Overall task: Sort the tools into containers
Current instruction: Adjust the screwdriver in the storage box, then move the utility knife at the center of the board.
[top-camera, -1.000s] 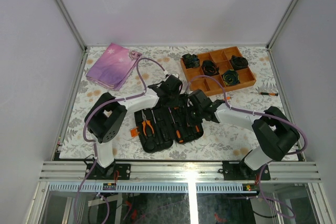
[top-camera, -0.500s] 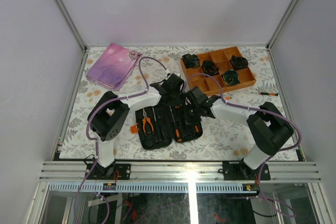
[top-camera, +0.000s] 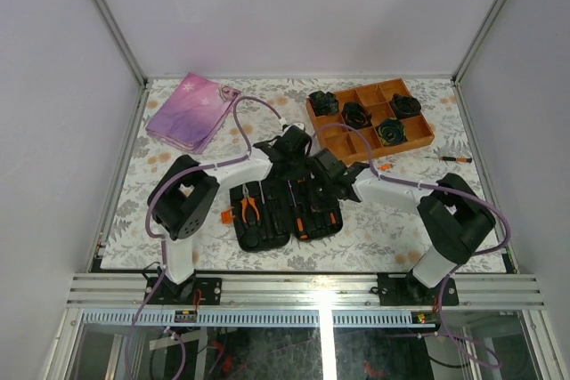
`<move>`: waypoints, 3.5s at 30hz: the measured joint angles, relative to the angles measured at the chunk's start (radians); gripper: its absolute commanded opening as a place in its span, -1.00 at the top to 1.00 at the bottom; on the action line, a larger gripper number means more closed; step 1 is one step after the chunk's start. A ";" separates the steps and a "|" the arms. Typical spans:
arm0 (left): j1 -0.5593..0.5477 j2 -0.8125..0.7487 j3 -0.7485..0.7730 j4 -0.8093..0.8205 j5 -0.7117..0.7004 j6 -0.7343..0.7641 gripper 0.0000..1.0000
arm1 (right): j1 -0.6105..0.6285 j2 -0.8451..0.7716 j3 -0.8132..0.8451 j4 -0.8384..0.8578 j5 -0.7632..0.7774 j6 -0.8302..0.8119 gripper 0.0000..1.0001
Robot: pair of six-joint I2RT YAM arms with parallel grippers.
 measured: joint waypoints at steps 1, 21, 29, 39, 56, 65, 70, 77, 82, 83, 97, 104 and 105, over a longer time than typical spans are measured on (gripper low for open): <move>-0.001 -0.004 -0.005 0.005 0.000 0.001 0.95 | 0.007 -0.021 -0.003 0.005 0.016 -0.006 0.97; -0.008 -0.339 -0.025 -0.031 -0.020 0.085 -0.02 | -0.101 -0.494 -0.029 -0.011 0.346 -0.101 -0.05; -0.008 -0.597 -0.192 -0.065 -0.072 0.113 -0.05 | -0.323 -0.424 -0.065 -0.040 0.425 -0.017 -0.23; -0.008 -0.677 -0.256 -0.148 -0.150 0.140 -0.06 | -0.502 -0.104 0.032 -0.050 0.444 0.111 -0.29; -0.008 -0.687 -0.256 -0.153 -0.158 0.140 -0.06 | -0.514 0.187 0.204 -0.080 0.469 0.123 -0.15; -0.006 -0.687 -0.256 -0.153 -0.158 0.140 -0.06 | -0.516 0.192 0.203 -0.063 0.467 0.113 0.25; 0.001 -0.687 -0.256 -0.153 -0.157 0.140 -0.06 | -0.517 0.167 0.165 -0.024 0.463 0.091 0.38; 0.002 -0.687 -0.256 -0.153 -0.157 0.140 -0.06 | -0.520 0.108 0.097 -0.012 0.394 0.011 0.64; 0.002 -0.687 -0.256 -0.153 -0.157 0.140 -0.06 | -0.520 0.048 0.036 -0.017 0.322 -0.056 0.65; 0.002 -0.687 -0.256 -0.153 -0.157 0.140 -0.05 | -0.520 0.038 0.027 -0.019 0.305 -0.069 0.65; 0.014 -0.675 -0.256 -0.153 -0.157 0.140 -0.05 | -0.401 -0.027 -0.028 -0.092 0.174 -0.290 0.44; 0.026 -0.675 -0.256 -0.153 -0.157 0.140 -0.05 | -0.327 -0.065 -0.035 -0.137 0.212 -0.308 0.16; 0.027 -0.675 -0.256 -0.153 -0.157 0.140 -0.05 | -0.327 -0.079 -0.039 -0.137 0.217 -0.306 0.15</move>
